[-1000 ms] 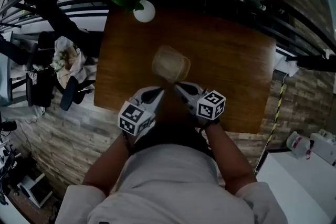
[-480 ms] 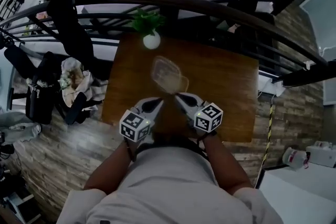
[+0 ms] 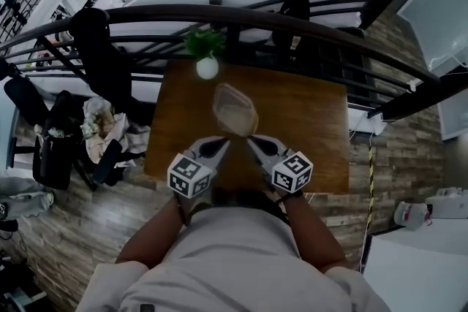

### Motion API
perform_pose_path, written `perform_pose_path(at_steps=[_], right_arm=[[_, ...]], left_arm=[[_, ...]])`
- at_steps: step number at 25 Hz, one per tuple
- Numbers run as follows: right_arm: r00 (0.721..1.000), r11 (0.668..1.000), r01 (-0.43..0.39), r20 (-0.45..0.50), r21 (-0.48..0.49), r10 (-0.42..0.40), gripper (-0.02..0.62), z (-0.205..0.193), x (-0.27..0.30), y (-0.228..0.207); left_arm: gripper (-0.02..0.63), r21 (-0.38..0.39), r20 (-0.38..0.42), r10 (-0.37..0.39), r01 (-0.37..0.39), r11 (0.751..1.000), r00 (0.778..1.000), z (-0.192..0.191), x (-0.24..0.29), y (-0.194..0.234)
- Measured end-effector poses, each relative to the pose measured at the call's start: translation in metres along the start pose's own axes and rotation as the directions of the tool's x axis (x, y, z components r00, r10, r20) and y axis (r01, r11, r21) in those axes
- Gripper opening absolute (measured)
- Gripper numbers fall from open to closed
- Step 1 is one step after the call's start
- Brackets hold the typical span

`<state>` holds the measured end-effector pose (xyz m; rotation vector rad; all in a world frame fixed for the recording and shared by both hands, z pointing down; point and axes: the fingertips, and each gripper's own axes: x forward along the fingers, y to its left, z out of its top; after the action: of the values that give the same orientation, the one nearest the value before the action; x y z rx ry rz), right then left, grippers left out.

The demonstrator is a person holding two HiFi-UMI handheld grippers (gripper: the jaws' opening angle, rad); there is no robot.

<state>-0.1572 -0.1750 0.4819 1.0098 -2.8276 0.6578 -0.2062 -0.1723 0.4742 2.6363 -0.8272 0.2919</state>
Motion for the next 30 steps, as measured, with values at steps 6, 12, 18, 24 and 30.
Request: perform_pose_path(at_steps=[6, 12, 18, 24, 30], right_arm=[[1.0, 0.999, 0.009, 0.019, -0.046, -0.008, 0.006, 0.007, -0.027, 0.021], [0.999, 0.996, -0.012, 0.033, -0.09, 0.015, 0.006, 0.017, -0.066, 0.033], [0.998, 0.993, -0.04, 0.044, -0.109, 0.045, 0.006, 0.021, -0.121, 0.046], [0.996, 0.99, -0.065, 0.045, -0.129, 0.071, 0.006, 0.007, -0.187, 0.063], [0.994, 0.986, -0.091, 0.046, -0.138, 0.098, 0.006, -0.018, -0.245, 0.086]], left_arm=[[0.003, 0.028, 0.029, -0.014, 0.013, 1.0, 0.999, 0.009, -0.01, -0.028], [0.003, 0.051, 0.048, 0.01, -0.013, 0.999, 0.999, 0.017, -0.01, -0.064], [0.003, 0.049, 0.048, 0.041, -0.043, 0.998, 0.998, 0.014, -0.004, -0.121], [0.003, 0.061, 0.058, 0.07, -0.074, 0.995, 0.996, -0.001, -0.002, -0.19], [0.003, 0.08, 0.075, 0.109, -0.115, 0.99, 0.991, -0.021, -0.016, -0.251]])
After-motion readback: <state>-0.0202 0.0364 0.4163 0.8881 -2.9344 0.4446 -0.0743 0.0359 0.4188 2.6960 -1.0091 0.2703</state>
